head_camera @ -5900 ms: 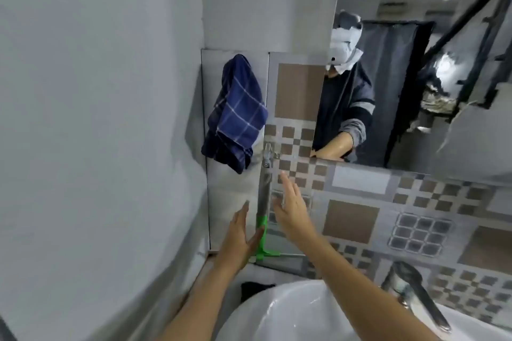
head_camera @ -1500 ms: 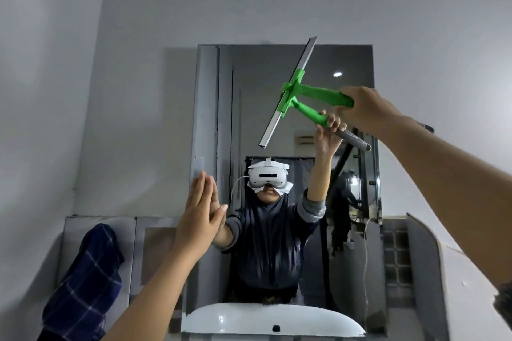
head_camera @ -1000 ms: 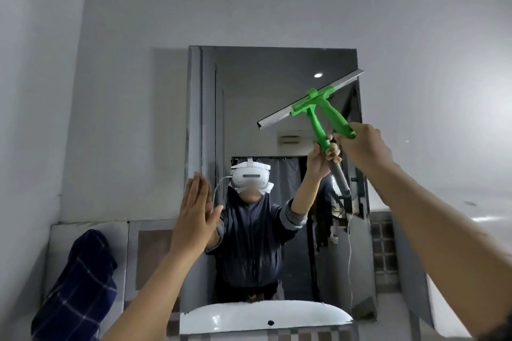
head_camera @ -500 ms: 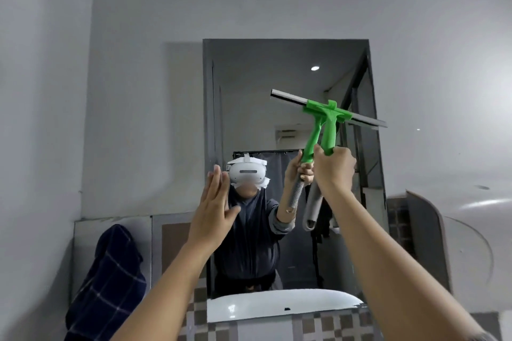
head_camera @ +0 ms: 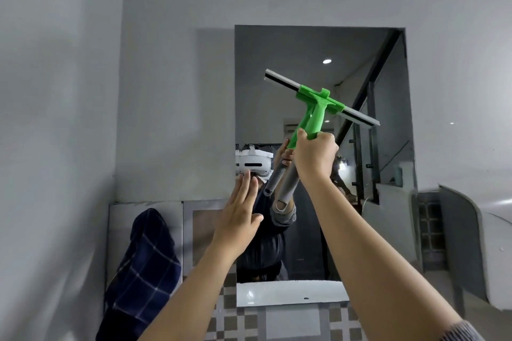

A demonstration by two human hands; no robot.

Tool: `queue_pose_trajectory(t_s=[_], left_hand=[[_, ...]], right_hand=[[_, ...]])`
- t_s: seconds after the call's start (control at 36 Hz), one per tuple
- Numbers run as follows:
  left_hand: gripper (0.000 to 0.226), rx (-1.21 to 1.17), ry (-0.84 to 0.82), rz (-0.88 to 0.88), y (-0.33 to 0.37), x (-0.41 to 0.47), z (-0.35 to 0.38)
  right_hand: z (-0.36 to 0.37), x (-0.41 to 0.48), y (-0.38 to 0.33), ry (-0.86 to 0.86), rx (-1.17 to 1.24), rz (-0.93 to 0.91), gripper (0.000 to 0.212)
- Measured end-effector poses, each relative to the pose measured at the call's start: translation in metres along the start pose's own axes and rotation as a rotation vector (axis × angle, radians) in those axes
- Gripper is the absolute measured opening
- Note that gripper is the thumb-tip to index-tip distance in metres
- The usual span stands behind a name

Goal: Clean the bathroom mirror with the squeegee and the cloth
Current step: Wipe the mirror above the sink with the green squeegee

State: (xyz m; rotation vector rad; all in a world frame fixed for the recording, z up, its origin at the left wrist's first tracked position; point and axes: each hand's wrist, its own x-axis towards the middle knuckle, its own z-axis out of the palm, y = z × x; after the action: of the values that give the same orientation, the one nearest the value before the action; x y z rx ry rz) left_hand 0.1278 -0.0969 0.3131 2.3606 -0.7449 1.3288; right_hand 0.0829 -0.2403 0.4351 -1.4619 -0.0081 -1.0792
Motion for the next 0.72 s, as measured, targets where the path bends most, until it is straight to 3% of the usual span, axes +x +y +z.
queue_pose_trajectory(t_s=[0.28, 0.72], left_hand=[[0.080, -0.010, -0.022, -0.024, 0.000, -0.005, 0.003], [0.083, -0.031, 0.129, -0.147, 0.023, -0.033, 0.041]], right_hand=[[0.017, -0.009, -0.011, -0.111, -0.272, -0.197, 0.028], [-0.053, 0.014, 0.024, -0.286, -0.672, -0.515, 0.026]])
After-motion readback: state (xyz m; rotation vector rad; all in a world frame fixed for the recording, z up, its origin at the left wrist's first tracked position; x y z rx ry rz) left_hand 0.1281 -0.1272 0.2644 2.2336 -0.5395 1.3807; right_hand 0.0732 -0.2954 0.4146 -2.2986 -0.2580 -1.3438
